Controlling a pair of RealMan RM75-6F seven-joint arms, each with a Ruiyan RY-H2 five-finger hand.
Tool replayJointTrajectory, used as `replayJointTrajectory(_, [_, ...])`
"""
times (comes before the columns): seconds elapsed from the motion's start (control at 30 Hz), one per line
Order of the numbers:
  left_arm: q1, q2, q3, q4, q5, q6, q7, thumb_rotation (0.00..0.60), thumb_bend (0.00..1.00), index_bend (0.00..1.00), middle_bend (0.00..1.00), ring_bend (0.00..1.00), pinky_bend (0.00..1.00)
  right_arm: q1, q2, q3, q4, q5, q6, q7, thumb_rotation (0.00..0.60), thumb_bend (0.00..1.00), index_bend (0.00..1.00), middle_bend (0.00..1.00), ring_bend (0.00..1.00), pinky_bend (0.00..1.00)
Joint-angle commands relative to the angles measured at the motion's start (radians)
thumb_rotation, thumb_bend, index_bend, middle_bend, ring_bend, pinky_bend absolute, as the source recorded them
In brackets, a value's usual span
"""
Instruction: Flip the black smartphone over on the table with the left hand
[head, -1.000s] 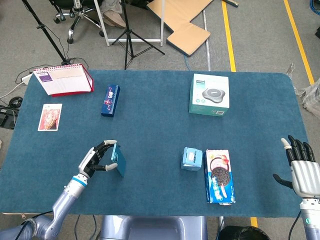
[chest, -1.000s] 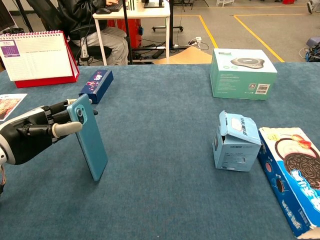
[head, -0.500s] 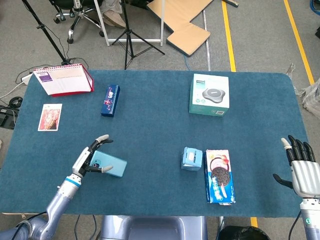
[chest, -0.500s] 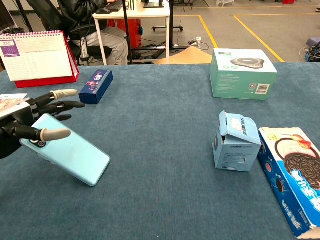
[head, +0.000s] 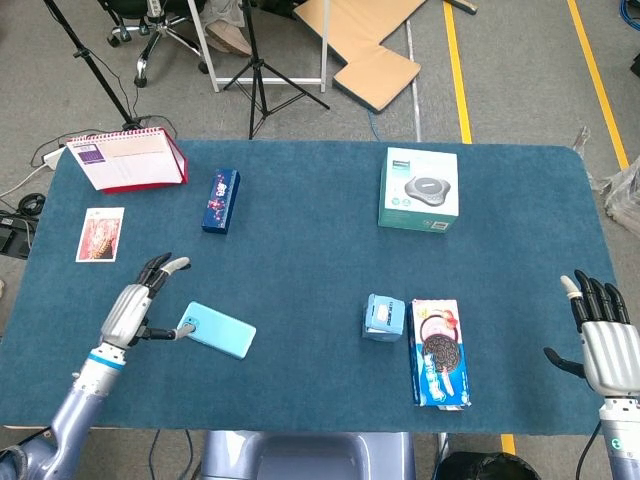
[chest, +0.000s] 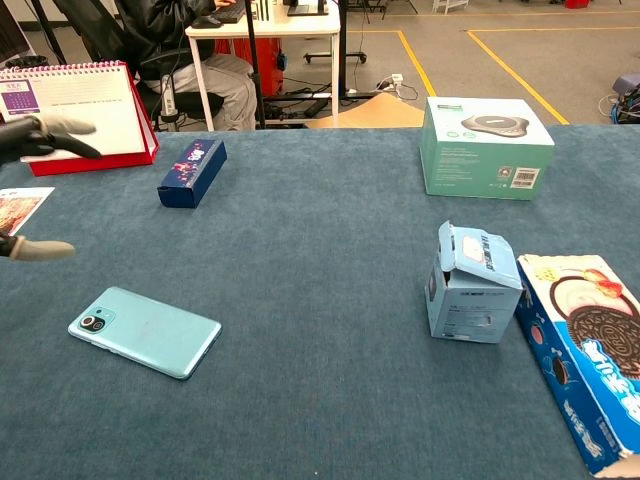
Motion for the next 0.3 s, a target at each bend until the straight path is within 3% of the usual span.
replayJointTrajectory(0.03, [0.056,0.126,-0.013,-0.144,-0.016,0.091,0.331,0.6,0.0,0.09,0.14,0.0,0.0,-0.001,0.003,0.001,-0.003,-0.002,0.003,0.004,0.6,0.0,0.0,0.0,0.0,0.0])
replayJointTrajectory(0.3, [0.168,0.203,0.019,-0.255,-0.063,0.211,0.643,0.6,0.0,0.0,0.0,0.0,0.0,-0.004,0.009,-0.001,-0.011,-0.01,0.009,0.013,0.6,0.0,0.0,0.0,0.0,0.0])
